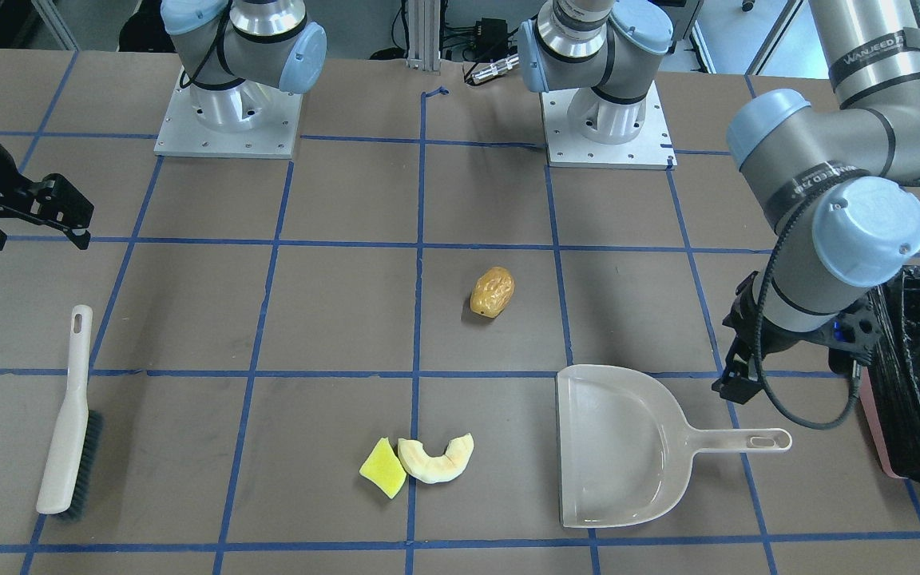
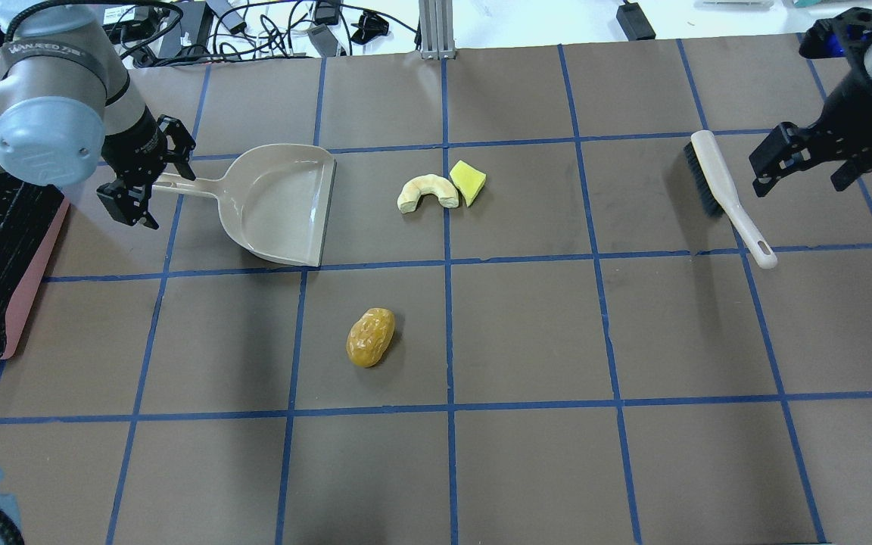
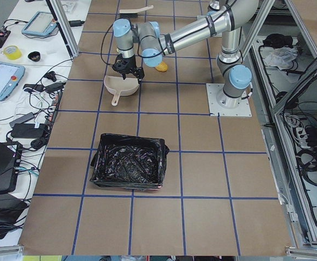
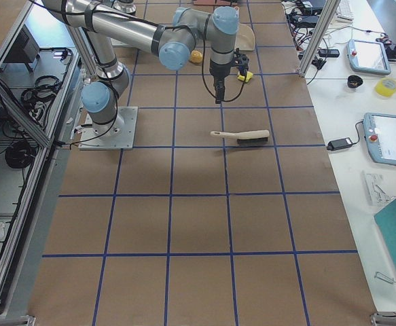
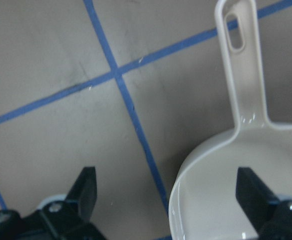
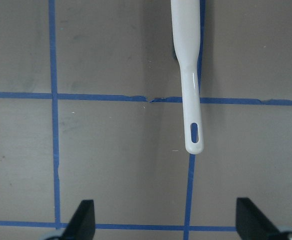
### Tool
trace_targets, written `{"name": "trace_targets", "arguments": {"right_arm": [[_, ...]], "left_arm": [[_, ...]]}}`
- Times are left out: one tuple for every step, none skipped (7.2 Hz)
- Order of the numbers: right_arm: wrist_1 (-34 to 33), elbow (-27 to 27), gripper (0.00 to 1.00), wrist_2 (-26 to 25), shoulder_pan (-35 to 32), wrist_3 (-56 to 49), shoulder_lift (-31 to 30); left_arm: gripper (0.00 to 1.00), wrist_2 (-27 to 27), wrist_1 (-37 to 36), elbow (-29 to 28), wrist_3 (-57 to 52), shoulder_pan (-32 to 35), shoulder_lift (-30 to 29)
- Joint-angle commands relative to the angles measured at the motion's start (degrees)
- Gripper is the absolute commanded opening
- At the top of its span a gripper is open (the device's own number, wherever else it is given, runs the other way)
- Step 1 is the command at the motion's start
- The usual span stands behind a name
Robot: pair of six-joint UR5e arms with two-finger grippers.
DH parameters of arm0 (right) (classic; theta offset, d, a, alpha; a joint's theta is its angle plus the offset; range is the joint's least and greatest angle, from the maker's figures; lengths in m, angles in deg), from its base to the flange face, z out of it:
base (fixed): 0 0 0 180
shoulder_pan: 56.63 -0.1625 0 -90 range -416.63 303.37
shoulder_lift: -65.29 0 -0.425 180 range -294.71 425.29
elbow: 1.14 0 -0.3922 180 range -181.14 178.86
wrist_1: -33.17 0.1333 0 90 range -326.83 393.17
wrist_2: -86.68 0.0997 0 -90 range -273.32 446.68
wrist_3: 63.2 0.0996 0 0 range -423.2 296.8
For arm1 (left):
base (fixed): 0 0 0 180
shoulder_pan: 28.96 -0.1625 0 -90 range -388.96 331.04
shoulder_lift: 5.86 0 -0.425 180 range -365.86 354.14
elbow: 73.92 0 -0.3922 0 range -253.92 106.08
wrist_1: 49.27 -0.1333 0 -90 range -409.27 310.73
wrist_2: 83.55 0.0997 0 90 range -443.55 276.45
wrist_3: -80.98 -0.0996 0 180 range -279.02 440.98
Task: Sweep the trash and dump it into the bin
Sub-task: 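Grasp the white brush handle with the right gripper while the left holds the dustpan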
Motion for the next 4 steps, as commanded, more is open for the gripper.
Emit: {"name": "trace_targets", "arguments": {"right_arm": [[-3.5, -1.3, 1.0, -3.9, 0.8, -2.3, 2.2], [-5.6, -2.1, 1.0, -3.7, 0.8, -2.5, 5.1], [-8.4, -2.8, 1.0, -3.8, 0.8, -6.5, 7.5], [-10.0, -3.4, 1.0, -4.0, 1.1, -10.7, 8.3]], "left_arm": [[1.0, 0.5, -0.6, -7.7, 3.3, -2.1, -5.5], [1.0, 0.1, -1.7, -10.4, 3.7, -2.3, -8.4], [1.0, 0.0, -5.5, -10.2, 6.6, -2.3, -11.0], [1.0, 0.1, -6.8, -10.2, 9.7, -2.3, -12.8]]}}
